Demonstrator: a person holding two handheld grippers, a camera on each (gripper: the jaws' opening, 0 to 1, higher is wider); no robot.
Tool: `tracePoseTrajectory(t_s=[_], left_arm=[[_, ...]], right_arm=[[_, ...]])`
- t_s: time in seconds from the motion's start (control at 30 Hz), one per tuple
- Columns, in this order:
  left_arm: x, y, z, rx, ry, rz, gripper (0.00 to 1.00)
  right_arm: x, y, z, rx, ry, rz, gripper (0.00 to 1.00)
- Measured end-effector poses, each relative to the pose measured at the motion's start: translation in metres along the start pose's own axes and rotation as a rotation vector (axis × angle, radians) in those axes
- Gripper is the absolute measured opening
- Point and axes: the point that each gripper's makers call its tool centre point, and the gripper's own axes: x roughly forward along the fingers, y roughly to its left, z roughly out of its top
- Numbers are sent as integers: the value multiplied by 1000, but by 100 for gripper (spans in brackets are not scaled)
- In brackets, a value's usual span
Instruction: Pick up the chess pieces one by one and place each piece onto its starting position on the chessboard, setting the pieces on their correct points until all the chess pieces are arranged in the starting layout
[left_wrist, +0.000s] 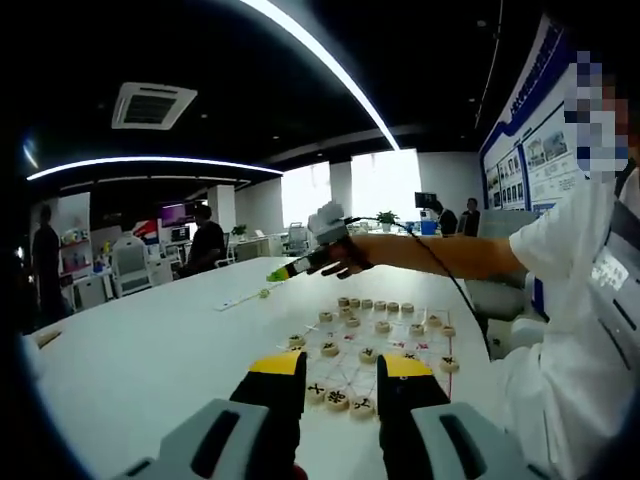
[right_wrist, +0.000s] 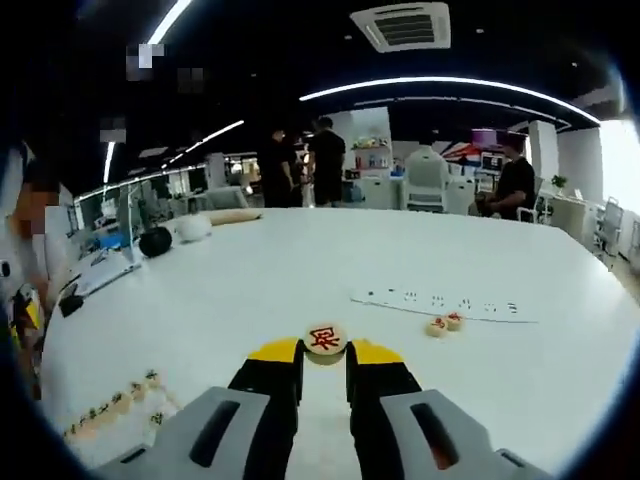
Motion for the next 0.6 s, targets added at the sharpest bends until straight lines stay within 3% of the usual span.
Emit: tracePoseTrajectory(t_s=[0.13, 0.2, 0.33, 0.5, 0.6], left_arm=[[1, -1, 1, 6, 2, -4, 30], [3, -2, 0, 7, 5, -7, 30], [5, -3, -1, 9, 13, -12, 30], [6, -9, 1, 18, 13, -23, 30], [7, -11, 1, 23, 17, -30, 30]], right_arm=[[-64, 17, -9, -83, -16, 21, 19], [-91, 15, -12, -91, -24, 30, 19], [-139, 33, -29, -61, -24, 73, 19], [-187, 52, -70, -72, 22, 98, 19], [-204, 60, -96, -132, 71, 115, 19]])
